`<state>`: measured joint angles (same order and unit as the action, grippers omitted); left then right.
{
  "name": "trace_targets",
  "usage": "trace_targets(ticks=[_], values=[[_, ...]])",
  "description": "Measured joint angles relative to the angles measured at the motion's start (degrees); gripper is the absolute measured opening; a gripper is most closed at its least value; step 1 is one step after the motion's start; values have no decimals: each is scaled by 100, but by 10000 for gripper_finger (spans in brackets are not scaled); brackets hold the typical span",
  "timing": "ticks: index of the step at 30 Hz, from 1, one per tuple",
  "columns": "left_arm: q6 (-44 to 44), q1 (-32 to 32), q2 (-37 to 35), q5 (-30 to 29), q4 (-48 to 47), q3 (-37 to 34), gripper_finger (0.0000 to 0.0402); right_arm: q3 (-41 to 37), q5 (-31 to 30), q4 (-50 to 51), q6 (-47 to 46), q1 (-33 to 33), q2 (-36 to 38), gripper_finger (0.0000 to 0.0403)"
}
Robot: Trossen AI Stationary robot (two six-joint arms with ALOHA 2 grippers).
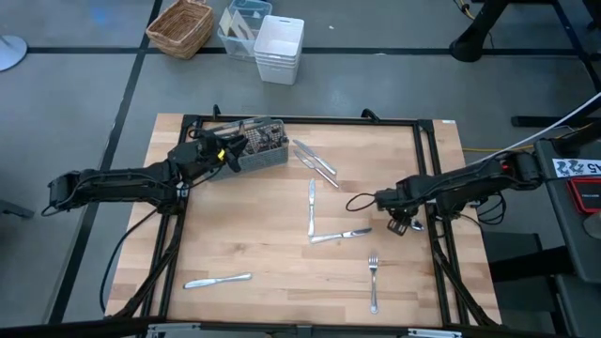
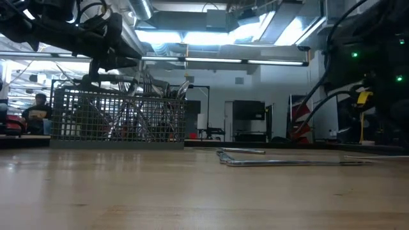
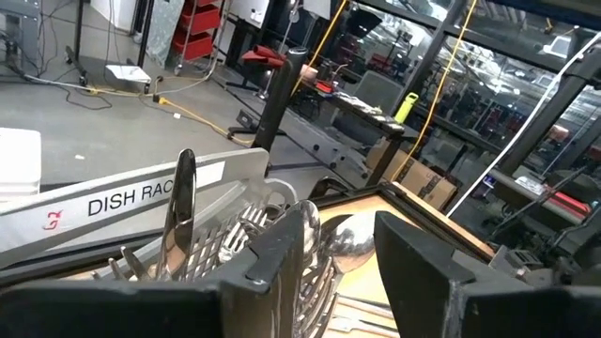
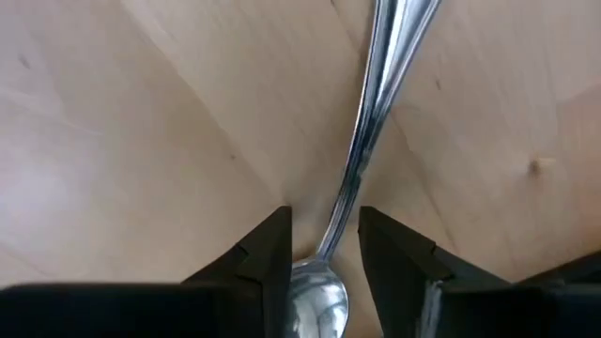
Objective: Sort silverware
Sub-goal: Put the silver fork into the silverware rack
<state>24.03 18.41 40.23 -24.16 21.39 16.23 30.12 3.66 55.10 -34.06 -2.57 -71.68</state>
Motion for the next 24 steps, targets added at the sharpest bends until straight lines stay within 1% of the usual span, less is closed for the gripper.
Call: trace_targets(ticks=[11,14,19,21,24], values=[[0,0,0,0,28,0,125,-237,4,-127,-26,0,11,123],[0,-2,-8,0,47,0,125,-242,28,-138,-22,-2,9,98],[-1,-2,-174,6,59,2,125,-244,49,-167,-3,-5,7,19],[-6,-2,-307,100,50,4,125,-229,46,-159,0,-7,6,14],[-78,0,-525,445,15,4,125,-98,46,-133,-3,-7,-9,26]])
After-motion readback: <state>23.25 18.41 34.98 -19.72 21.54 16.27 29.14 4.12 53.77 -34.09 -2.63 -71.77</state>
